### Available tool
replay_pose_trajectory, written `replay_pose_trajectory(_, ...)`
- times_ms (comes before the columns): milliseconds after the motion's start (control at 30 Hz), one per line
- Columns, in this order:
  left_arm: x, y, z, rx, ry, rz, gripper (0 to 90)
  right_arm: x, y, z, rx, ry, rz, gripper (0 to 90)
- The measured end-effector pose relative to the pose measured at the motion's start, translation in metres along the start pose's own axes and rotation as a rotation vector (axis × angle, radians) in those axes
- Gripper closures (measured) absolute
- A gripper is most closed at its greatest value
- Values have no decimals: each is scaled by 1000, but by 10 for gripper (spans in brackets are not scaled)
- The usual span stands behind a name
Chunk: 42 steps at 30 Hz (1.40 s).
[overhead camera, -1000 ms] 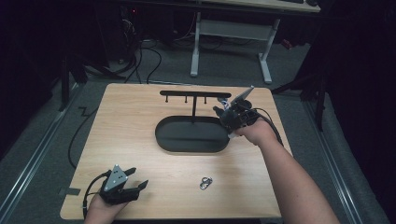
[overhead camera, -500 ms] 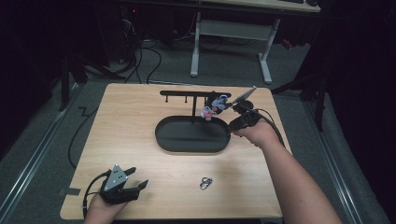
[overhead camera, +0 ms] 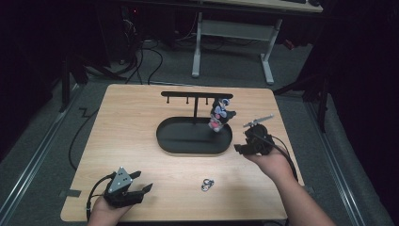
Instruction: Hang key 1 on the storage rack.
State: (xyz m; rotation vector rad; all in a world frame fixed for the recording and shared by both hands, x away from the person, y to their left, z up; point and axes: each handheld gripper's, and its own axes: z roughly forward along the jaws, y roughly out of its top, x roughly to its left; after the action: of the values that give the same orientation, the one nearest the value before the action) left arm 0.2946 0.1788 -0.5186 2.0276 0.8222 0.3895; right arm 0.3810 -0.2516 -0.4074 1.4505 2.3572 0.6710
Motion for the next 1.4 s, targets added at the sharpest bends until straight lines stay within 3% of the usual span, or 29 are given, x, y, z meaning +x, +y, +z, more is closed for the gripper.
replay_pose_trajectory(167,-8,3,6,25,-29,-12,386,12,-46,9,-88,11,-16,481)
replay_pose_trajectory(367,-22,10,18,54,-74,-52,457,18,-108,21,-223,51,80,540)
replay_pose_trajectory(533,-39,20,34,102,-76,-38,600,18,-146,21,-318,61,121,659)
replay_pose_trajectory(567,-46,24,40,108,-80,-46,636,17,-149,21,-320,79,138,674)
replay_pose_trajectory(600,-50,26,45,110,-93,-52,677,16,-153,21,-311,132,172,690)
replay_pose_trajectory(700,-70,37,69,137,-105,-45,750,16,-154,16,-322,126,130,769)
replay_pose_trajectory(800,-88,49,94,173,-112,-13,767,13,-152,16,-336,166,138,768)
replay_pose_trajectory(833,-98,53,102,152,-120,-81,777,13,-152,15,-336,166,132,766)
replay_pose_trajectory(867,-96,57,104,180,-116,-25,779,14,-152,14,-341,173,128,763)
replay_pose_trajectory(900,-97,61,108,198,-117,4,779,14,-152,14,-342,181,127,763)
replay_pose_trajectory(1100,-117,74,125,189,-141,36,784,15,-151,14,-347,205,121,759)
replay_pose_trajectory(1400,-155,90,156,177,-219,70,790,11,-153,14,-349,205,135,760)
